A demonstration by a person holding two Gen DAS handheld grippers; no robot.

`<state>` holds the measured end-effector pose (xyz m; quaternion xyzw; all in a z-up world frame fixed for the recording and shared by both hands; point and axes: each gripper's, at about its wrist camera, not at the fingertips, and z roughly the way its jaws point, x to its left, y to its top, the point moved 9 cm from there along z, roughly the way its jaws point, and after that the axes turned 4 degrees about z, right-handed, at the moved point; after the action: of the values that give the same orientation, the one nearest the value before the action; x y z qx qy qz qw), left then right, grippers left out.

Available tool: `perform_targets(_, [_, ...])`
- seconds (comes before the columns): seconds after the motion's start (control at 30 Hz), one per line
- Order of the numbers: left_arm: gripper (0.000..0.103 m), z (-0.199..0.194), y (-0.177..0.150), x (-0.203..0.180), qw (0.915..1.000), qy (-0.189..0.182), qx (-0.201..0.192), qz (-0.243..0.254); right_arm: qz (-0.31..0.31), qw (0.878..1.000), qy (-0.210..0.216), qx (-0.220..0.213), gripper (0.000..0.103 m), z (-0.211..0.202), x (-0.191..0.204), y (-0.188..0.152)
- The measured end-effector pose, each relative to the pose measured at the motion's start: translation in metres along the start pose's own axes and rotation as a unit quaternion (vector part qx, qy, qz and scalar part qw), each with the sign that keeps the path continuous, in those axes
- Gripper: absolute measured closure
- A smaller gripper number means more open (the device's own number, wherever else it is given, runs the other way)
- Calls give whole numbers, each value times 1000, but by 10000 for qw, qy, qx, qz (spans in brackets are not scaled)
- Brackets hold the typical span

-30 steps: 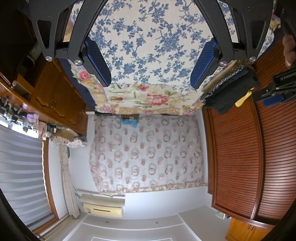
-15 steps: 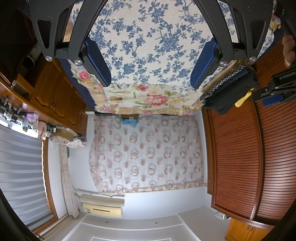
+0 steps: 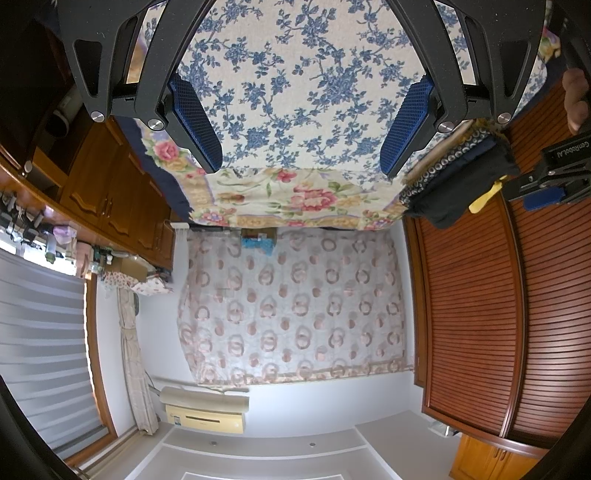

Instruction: Fold small clothes

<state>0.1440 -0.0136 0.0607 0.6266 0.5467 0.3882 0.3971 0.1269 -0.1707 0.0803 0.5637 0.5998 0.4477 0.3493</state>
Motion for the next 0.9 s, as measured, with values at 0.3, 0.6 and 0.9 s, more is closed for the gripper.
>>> perform_targets(0.3, [39,0,0,0,10000,0,0,-1,-1,10000,3,2,14,0,0,1])
perform_targets(0.6, [39,0,1,0,10000,1,0,-4,-1,10000,-2,4,14,0,0,1])
perform_targets(0.9, [39,0,1,0,10000,2,4,-5,2,10000,-3,7,14,-1,0,2])
